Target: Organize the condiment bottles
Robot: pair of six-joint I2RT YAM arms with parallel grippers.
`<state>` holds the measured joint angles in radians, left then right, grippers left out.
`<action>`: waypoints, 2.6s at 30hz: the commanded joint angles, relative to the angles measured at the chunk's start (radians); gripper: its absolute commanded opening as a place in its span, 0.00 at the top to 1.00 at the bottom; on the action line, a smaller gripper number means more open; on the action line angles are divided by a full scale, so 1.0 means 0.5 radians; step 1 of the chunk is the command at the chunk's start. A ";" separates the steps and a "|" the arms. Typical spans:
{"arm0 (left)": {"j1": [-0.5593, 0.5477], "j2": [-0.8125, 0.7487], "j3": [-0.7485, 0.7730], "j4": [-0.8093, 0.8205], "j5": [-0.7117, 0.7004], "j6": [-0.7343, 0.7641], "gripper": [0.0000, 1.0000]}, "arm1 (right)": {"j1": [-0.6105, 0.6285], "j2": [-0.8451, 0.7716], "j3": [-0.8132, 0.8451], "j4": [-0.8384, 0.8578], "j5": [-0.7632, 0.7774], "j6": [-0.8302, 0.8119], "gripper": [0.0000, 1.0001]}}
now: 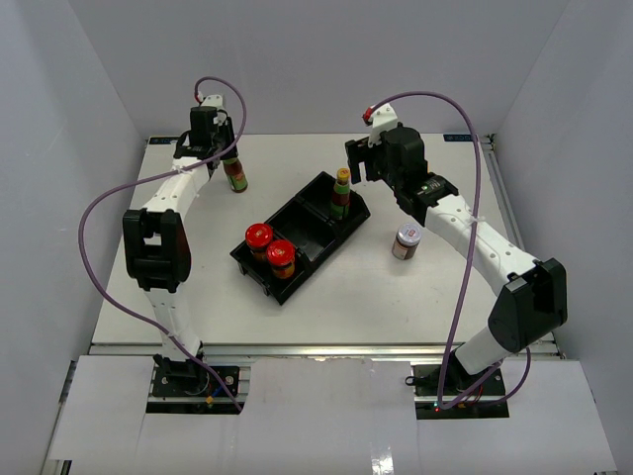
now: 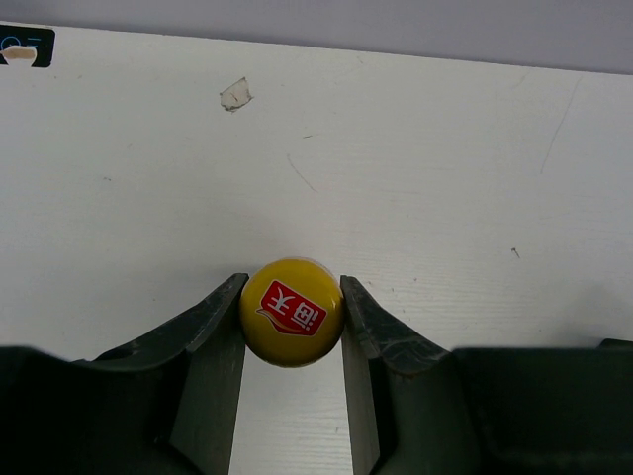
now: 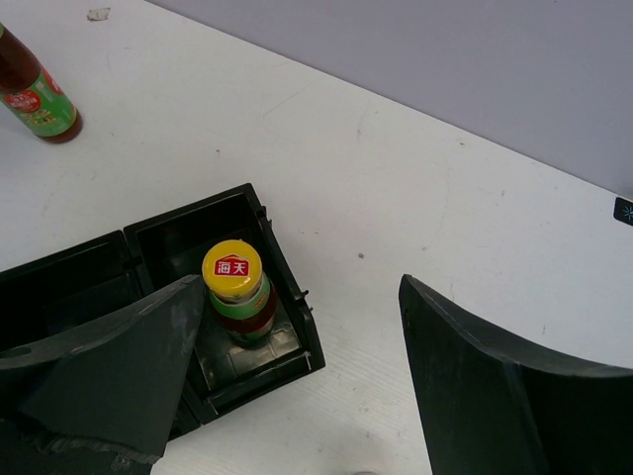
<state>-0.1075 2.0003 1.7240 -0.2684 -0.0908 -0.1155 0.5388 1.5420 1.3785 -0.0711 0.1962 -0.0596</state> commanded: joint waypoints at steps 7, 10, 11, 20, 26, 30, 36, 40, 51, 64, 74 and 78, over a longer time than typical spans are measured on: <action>-0.138 -0.034 0.192 -0.198 -0.135 -0.014 1.00 | -0.009 -0.159 -0.005 0.070 0.095 0.092 0.14; -0.161 -0.051 0.252 -0.241 -0.145 -0.015 1.00 | -0.008 -0.180 0.021 0.039 0.093 0.104 0.14; -0.169 -0.062 0.260 -0.248 -0.149 -0.012 1.00 | -0.007 -0.191 0.022 0.038 0.082 0.104 0.14; -0.230 -0.160 0.322 -0.335 -0.180 -0.009 1.00 | -0.007 -0.290 -0.072 0.029 0.114 0.153 0.14; -0.282 -0.190 0.406 -0.370 -0.191 0.002 1.00 | -0.013 -0.351 -0.129 0.037 0.136 0.179 0.15; -0.306 -0.204 0.448 -0.390 -0.205 0.005 1.00 | -0.016 -0.383 -0.168 0.038 0.147 0.187 0.15; -0.343 -0.272 0.448 -0.378 -0.202 -0.005 1.00 | -0.025 -0.420 -0.198 0.029 0.160 0.193 0.15; -0.368 -0.348 0.415 -0.344 -0.170 -0.016 1.00 | -0.028 -0.447 -0.218 0.031 0.167 0.196 0.15; -0.493 -0.437 0.471 -0.278 -0.165 -0.059 1.00 | -0.042 -0.507 -0.244 0.016 0.197 0.197 0.15; -0.669 -0.410 0.714 -0.371 -0.141 -0.082 1.00 | -0.064 -0.524 -0.233 -0.011 0.203 0.204 0.15; -0.817 -0.347 0.754 -0.344 -0.147 -0.087 1.00 | -0.077 -0.529 -0.209 -0.043 0.217 0.195 0.15; -0.875 -0.306 0.737 -0.321 -0.172 -0.080 1.00 | -0.078 -0.543 -0.221 -0.042 0.214 0.193 0.15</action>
<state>-0.5184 1.8926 2.0487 -0.5425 -0.1680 -0.1475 0.5051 1.3079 1.2602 -0.1131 0.2863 0.0315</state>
